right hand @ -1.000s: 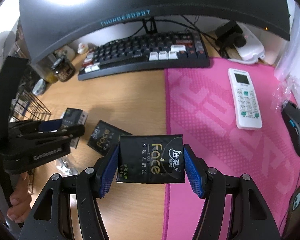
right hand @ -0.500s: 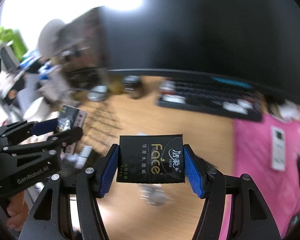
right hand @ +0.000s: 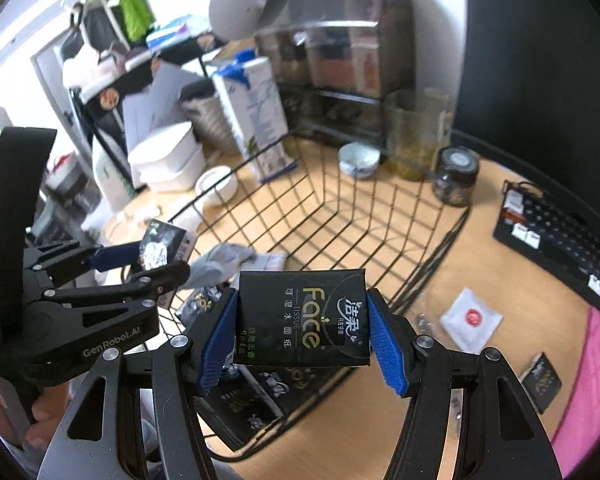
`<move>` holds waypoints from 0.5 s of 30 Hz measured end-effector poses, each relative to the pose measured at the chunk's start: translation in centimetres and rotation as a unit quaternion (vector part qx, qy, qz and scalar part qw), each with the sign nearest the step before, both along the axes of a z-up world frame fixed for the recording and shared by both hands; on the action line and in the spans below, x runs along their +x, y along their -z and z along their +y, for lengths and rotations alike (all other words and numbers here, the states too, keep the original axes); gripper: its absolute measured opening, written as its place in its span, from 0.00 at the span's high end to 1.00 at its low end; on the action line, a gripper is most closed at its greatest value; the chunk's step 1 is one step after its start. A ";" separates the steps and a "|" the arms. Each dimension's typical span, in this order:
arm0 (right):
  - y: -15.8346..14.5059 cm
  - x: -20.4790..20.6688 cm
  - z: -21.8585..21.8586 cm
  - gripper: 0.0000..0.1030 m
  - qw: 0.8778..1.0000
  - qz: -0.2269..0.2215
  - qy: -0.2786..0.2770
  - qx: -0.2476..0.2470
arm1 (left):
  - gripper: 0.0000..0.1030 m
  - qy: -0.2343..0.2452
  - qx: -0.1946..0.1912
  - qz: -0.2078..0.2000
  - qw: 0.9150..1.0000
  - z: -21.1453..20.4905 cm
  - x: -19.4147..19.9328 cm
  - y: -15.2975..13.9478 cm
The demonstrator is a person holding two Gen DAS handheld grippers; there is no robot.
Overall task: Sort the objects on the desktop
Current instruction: 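Carry both Face packs over the wire basket and open both grippers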
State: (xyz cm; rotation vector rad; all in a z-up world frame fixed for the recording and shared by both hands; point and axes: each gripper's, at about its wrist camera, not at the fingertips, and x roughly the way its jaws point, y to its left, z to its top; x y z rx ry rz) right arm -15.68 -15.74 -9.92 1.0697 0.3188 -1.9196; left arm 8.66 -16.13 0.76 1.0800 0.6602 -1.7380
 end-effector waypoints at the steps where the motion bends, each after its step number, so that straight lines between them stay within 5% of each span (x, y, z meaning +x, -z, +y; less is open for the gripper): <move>1: 0.5 0.1 -0.2 0.39 1.000 -0.003 -0.001 0.005 | 0.49 -0.001 0.004 0.000 1.000 -0.2 0.3 0.3; 7: 1.8 0.5 -1.1 0.39 1.000 -0.011 -0.006 0.018 | 0.48 0.006 0.014 -0.009 1.000 -0.1 0.6 1.2; 11: 1.7 0.2 -0.7 0.39 1.000 -0.020 0.000 0.009 | 0.31 0.012 0.002 -0.007 1.000 0.3 0.2 0.6; 15: 0.6 0.0 0.5 0.39 1.000 -0.021 0.007 -0.014 | 0.31 0.019 -0.004 -0.001 1.000 0.4 -0.3 -0.3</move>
